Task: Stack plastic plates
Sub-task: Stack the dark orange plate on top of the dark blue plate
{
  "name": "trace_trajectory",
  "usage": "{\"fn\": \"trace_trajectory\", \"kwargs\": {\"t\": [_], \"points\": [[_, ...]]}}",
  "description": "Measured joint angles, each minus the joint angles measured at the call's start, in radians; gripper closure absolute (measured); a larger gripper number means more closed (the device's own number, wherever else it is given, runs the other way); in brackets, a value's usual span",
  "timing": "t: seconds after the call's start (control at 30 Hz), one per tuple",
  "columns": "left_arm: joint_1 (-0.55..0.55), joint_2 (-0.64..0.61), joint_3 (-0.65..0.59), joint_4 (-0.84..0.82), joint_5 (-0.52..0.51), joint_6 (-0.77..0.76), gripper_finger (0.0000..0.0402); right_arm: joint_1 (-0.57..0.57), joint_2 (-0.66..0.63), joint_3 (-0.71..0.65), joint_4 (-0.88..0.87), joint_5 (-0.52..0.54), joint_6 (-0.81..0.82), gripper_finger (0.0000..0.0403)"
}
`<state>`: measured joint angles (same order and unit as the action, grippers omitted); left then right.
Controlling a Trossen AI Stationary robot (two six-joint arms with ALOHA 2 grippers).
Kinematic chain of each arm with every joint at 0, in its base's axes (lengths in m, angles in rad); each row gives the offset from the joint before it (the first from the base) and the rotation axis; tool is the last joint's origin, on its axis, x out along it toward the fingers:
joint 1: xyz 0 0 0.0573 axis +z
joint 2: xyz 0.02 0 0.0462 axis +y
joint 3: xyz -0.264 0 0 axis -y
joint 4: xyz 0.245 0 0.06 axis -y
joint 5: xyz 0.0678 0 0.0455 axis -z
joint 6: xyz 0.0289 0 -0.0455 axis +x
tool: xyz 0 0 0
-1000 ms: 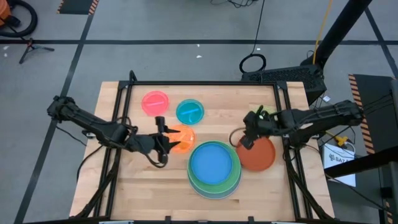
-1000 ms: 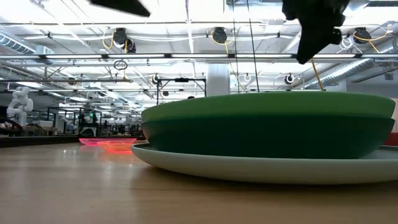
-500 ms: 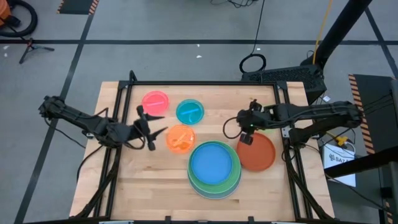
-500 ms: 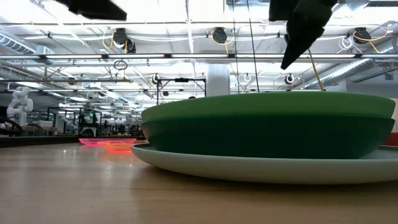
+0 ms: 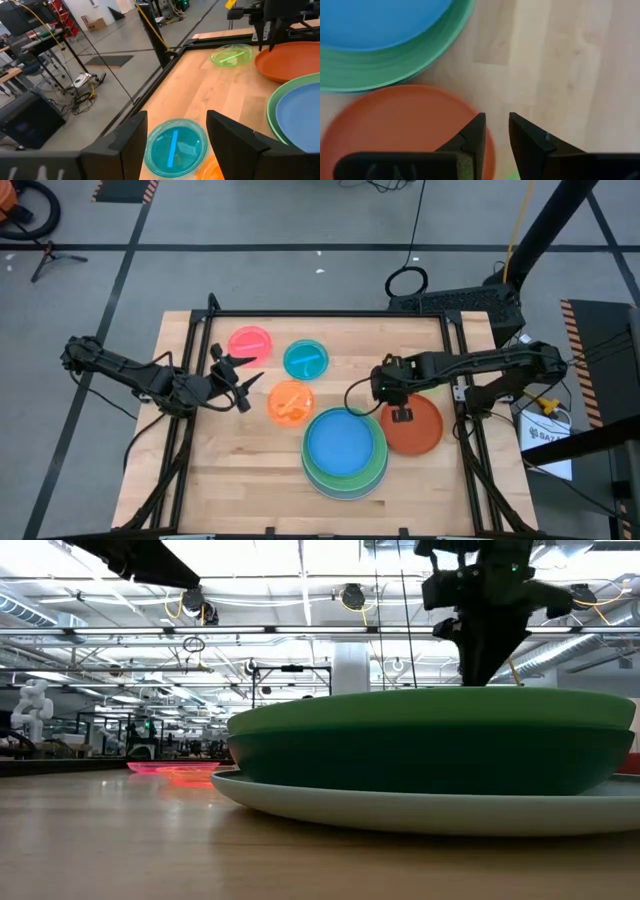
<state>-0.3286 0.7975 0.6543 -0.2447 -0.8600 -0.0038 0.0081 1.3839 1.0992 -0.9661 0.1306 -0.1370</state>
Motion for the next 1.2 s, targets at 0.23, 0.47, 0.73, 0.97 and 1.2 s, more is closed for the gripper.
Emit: {"fn": "trace_trajectory", "kwargs": {"t": [0.23, 0.47, 0.73, 0.97, 1.2], "points": [[-0.001, 0.0, 0.001, 0.0, 0.001, -0.002, 0.0193, -0.019, 0.046, 0.0, -0.011, 0.074, 0.03, 0.029], [-0.002, 0.0, 0.001, 0.001, 0.003, -0.005, 0.0193, -0.04, 0.098, 0.0, -0.069, -0.03, 0.008, 0.0219], [-0.002, 0.0, 0.002, 0.001, 0.003, -0.005, 0.0193, -0.099, 0.116, 0.0, -0.077, -0.062, -0.04, 0.0215], [-0.002, 0.001, 0.002, 0.001, 0.004, -0.006, 0.0192, -0.15, 0.115, -0.064, -0.034, -0.108, -0.066, 0.0219], [-0.002, 0.001, 0.002, 0.002, 0.005, -0.009, 0.0192, -0.159, 0.115, -0.217, 0.066, -0.108, -0.068, 0.0218]]}}
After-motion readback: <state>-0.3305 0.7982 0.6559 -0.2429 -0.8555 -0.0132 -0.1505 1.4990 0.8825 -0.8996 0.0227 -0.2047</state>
